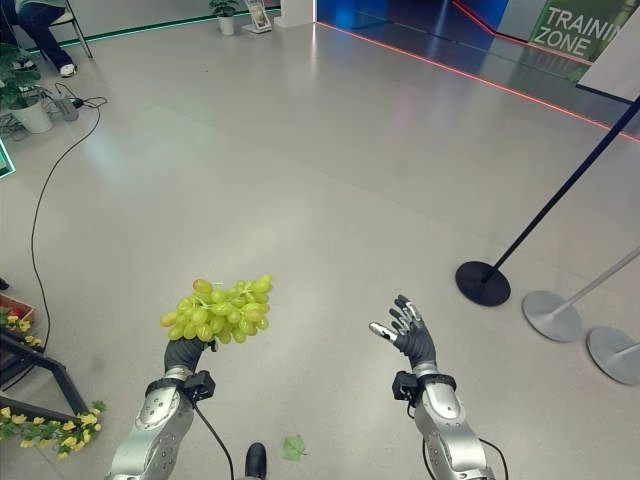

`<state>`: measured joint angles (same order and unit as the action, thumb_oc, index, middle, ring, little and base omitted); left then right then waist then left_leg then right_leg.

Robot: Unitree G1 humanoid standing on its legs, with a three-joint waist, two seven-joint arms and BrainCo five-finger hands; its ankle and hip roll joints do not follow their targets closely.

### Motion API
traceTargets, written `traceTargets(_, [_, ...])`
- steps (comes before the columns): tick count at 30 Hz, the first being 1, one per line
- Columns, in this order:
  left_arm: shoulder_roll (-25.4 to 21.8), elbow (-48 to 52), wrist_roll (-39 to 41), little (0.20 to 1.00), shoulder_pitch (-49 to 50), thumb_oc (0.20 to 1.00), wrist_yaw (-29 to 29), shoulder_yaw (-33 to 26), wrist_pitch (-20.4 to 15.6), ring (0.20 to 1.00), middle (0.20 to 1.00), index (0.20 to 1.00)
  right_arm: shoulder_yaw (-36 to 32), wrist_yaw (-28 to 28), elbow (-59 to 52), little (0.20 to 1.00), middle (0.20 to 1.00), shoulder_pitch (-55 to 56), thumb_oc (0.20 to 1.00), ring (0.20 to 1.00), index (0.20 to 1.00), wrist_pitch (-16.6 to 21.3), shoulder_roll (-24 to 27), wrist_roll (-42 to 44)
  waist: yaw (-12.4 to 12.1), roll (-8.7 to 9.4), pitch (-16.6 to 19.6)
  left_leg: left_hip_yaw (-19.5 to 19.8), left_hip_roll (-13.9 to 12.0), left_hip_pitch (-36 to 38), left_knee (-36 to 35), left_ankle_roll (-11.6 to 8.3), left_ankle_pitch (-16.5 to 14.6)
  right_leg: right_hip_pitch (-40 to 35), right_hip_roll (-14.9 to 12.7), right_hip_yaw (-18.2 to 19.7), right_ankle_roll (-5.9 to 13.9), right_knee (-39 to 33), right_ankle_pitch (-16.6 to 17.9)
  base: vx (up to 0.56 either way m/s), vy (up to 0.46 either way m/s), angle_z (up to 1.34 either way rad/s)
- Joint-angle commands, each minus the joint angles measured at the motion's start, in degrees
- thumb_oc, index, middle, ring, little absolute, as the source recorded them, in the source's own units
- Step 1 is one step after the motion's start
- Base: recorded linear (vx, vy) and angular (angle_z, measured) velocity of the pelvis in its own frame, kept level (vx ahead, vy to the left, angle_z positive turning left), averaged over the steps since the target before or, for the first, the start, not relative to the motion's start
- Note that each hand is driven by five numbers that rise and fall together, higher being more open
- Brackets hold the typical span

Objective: Pick up the fruits from the basket on one side to the basket on the other side

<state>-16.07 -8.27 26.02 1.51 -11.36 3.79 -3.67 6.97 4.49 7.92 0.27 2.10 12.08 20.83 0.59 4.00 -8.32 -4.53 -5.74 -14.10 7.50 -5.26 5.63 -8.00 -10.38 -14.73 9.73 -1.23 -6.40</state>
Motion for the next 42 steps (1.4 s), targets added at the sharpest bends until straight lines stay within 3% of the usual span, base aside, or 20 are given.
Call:
traceTargets(1, [-1.1,2.7,0.0,0.2,-2.3,0.2,0.4,-1.2,-3.1,0.2,0.2,0.2,-0.8,-0.6,-1.9,1.0,1.0,-1.0,1.0,1.0,1.0,2.2,2.1,-0.6,0.5,-1.3,0.9,1.1,-3.3,1.4,5.7,-3.26,-9.8,0.8,-0.3,0.8,-0.63,3.7,-6.8,0.01,-0.02,-0.04])
traceTargets(42, [-0.7,1.5,1.2,0.2,-3.4,0.2,1.8,-0.9,-3.0,0.2,0.2,0.2,-1.1,-0.9,-0.5,1.0,1.0,-1.6,1.0,1.0,1.0,2.0,2.8,-0.7,0.8,-2.69,0.9,1.5,-3.7,1.0,8.3,-4.16,-9.9,-1.8,0.6,-1.3,-1.81,3.6,-9.0,0.0,-0.003,0.0])
